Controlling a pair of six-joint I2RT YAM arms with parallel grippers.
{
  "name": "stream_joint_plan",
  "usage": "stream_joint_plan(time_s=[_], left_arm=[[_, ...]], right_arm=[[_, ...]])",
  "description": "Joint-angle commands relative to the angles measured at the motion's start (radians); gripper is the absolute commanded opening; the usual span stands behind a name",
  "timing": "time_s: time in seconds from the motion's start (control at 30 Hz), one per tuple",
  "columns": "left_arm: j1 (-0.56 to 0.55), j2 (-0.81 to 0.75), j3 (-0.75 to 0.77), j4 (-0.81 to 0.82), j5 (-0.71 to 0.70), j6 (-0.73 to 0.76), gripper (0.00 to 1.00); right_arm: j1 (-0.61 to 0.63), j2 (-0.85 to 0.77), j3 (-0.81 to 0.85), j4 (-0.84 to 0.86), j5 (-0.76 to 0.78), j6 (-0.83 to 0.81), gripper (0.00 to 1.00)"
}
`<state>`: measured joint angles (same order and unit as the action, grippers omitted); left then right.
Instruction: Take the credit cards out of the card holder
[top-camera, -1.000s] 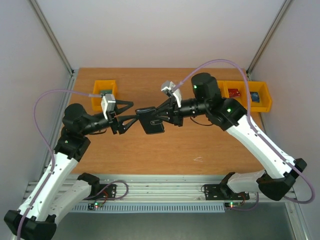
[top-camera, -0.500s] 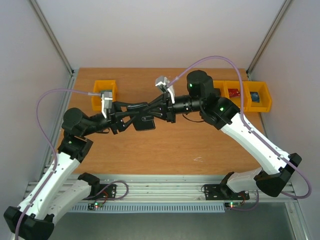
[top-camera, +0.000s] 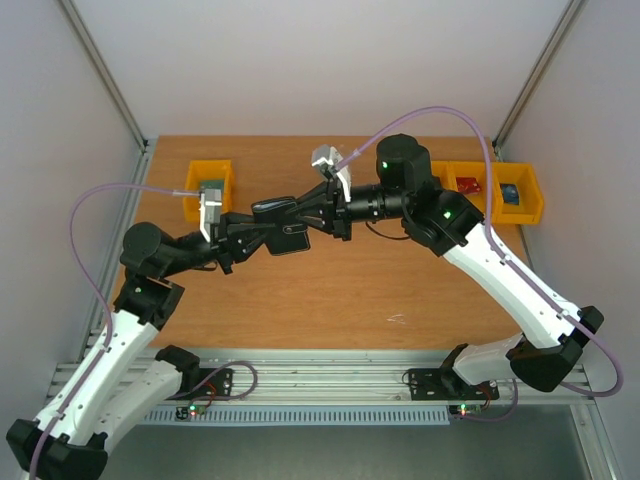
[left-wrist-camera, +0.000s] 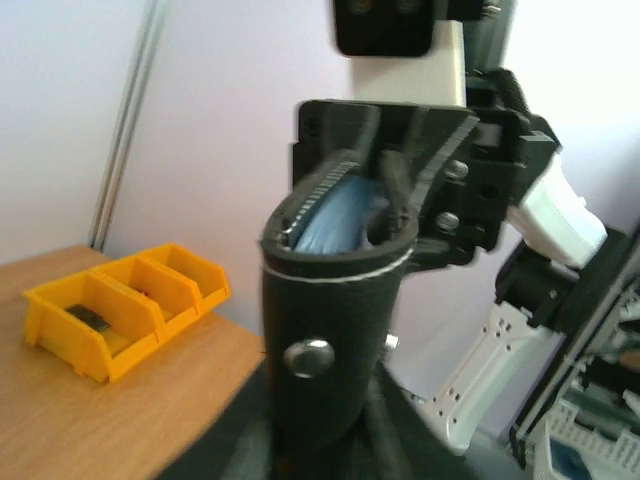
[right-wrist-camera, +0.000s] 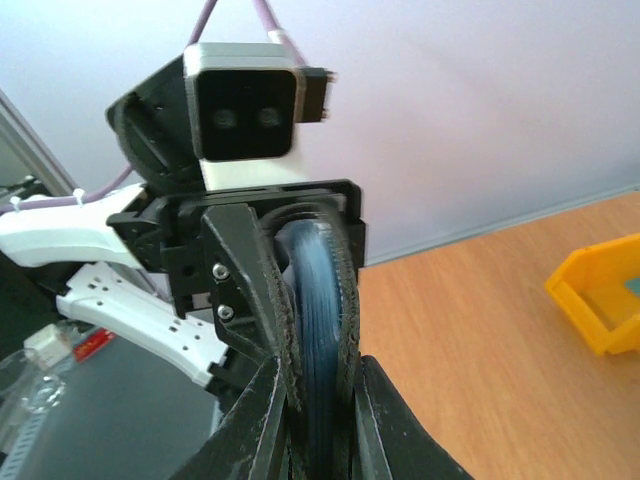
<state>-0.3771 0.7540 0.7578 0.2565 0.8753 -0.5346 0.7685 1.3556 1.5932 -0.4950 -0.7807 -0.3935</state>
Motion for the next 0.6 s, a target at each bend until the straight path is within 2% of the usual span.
stream_joint_plan(time_s=[0.0, 0.03, 0.07, 0.13, 0.23, 0.3, 0.4, 0.57], left_arm=[[0.006, -0.010, -0.015, 0.040, -0.004, -0.005, 0.02], [0.006, -0.011, -0.014, 0.039, -0.004, -0.004, 0.00], [0.006, -0.012, -0.016, 0.038, -0.007, -0.002, 0.00], [0.006, -0.019, -0.020, 0.019, -0.032, 0.003, 0.00], [0.005, -0.032, -0.023, -0.050, -0.156, 0.008, 0.00], [0.007, -0.035, -0.024, -0.097, -0.253, 0.001, 0.00], [0.012, -0.027, -0.033, -0.098, -0.323, -0.025, 0.00], [0.012, -0.016, -0.037, -0.083, -0.316, -0.034, 0.00]], right_arm=[[0.007, -0.006, 0.044, 0.003, -0.015, -0.013, 0.01], [0.008, -0.002, 0.046, -0.007, 0.017, -0.009, 0.04], [0.009, -0.001, 0.047, -0.022, 0.074, -0.003, 0.16], [0.008, -0.004, 0.058, -0.074, 0.280, 0.009, 0.29], [0.036, -0.009, 0.098, -0.181, 0.611, -0.002, 0.40], [0.107, -0.006, 0.120, -0.228, 0.827, -0.065, 0.47], [0.220, 0.007, 0.124, -0.247, 1.035, -0.141, 0.51], [0.336, 0.070, 0.130, -0.228, 1.134, -0.167, 0.49]])
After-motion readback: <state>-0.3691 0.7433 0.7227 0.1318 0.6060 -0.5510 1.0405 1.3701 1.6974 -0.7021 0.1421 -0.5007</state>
